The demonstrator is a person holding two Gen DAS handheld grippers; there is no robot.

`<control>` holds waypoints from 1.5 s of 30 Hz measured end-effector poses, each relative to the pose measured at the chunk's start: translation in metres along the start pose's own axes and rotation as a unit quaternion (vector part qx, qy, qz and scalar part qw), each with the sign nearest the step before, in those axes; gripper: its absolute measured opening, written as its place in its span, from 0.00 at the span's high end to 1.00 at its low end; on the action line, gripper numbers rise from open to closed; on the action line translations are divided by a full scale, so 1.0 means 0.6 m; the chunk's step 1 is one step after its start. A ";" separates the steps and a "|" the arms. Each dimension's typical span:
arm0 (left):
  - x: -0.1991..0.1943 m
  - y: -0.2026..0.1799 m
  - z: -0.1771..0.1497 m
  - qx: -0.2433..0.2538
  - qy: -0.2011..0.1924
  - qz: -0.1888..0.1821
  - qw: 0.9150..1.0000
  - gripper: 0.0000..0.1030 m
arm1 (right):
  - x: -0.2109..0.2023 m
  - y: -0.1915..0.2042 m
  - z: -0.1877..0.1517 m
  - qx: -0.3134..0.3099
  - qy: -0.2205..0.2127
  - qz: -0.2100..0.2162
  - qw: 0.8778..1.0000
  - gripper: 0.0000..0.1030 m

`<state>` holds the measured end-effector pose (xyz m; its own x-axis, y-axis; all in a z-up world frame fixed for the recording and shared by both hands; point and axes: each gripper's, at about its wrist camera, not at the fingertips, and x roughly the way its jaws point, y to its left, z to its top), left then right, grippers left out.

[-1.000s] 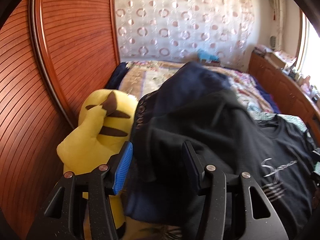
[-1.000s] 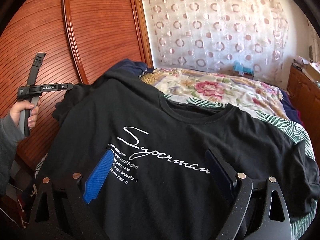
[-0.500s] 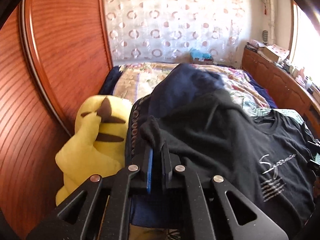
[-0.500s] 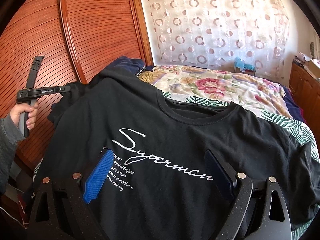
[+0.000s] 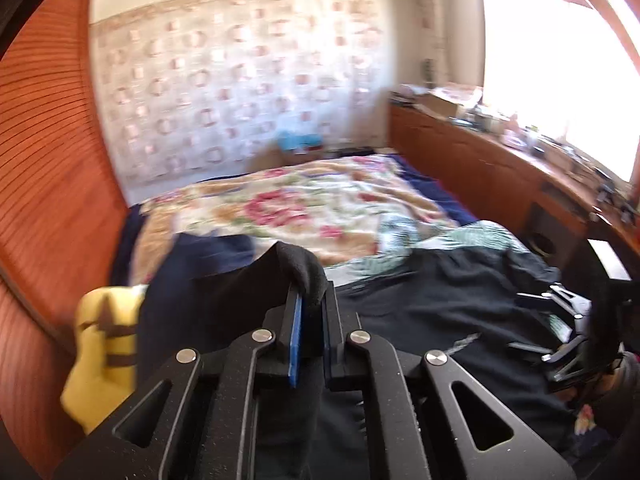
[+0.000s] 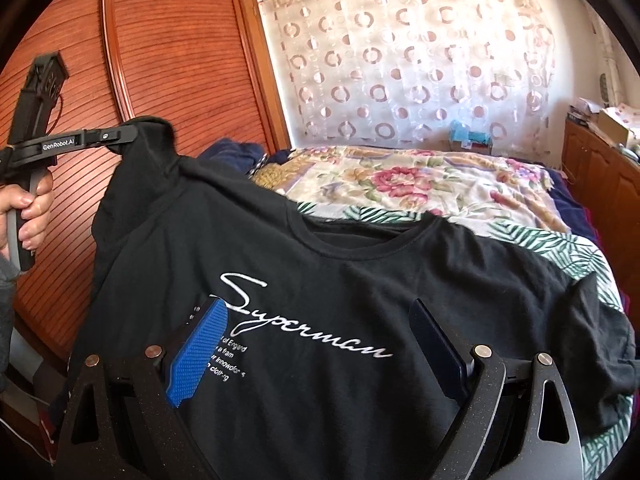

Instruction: Fold small clothes

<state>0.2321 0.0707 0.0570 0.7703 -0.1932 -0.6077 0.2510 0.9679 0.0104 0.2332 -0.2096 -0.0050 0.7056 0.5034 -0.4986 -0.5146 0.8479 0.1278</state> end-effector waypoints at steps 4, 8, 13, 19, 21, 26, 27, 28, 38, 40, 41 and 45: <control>0.025 -0.021 0.007 0.007 0.002 -0.027 1.000 0.55 | -0.013 0.000 -0.012 0.008 -0.005 -0.008 1.000 0.09; 0.020 0.001 -0.010 -0.009 0.004 -0.031 0.999 0.28 | -0.019 0.009 -0.023 0.003 -0.002 -0.018 1.000 0.09; 0.014 0.009 -0.067 -0.026 0.024 -0.016 0.999 0.23 | -0.009 0.022 -0.019 -0.001 0.009 -0.010 1.000 0.11; 0.015 0.023 -0.165 -0.061 0.055 -0.007 0.997 0.22 | 0.051 0.059 -0.008 -0.023 0.043 0.030 0.998 0.39; 0.015 0.020 -0.186 -0.070 0.061 -0.005 0.996 0.22 | 0.079 0.078 -0.006 -0.035 0.060 0.043 0.997 0.40; 0.006 0.016 -0.240 -0.070 0.068 0.019 0.995 0.22 | 0.163 0.131 0.003 -0.063 0.102 0.084 0.989 0.40; 0.007 0.016 -0.245 -0.070 0.069 0.023 0.995 0.22 | 0.180 0.144 0.002 -0.071 0.113 0.089 0.987 0.40; 0.007 0.017 -0.253 -0.071 0.072 0.026 0.995 0.22 | 0.198 0.156 0.003 -0.079 0.125 0.090 0.985 0.40; 0.037 0.032 -0.318 -0.090 0.103 0.032 0.990 0.22 | 0.288 0.182 0.007 -0.136 0.161 0.034 0.977 0.90; 0.044 0.035 -0.323 -0.092 0.110 0.034 0.989 0.22 | 0.279 0.154 0.030 -0.134 0.143 0.001 0.981 0.90; 0.047 0.034 -0.324 -0.092 0.113 0.036 0.989 0.22 | 0.273 0.140 0.037 -0.129 0.137 -0.023 0.982 0.90; 0.059 0.031 -0.331 -0.084 0.122 0.045 0.988 0.22 | 0.258 0.104 0.038 -0.100 0.126 -0.070 0.985 0.90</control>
<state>0.1477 0.1136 -0.1220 0.6160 -0.0816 -0.7835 0.0713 0.9963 -0.0478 0.3216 -0.0751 -0.0547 0.6462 0.3058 -0.6992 -0.5245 0.8435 -0.1159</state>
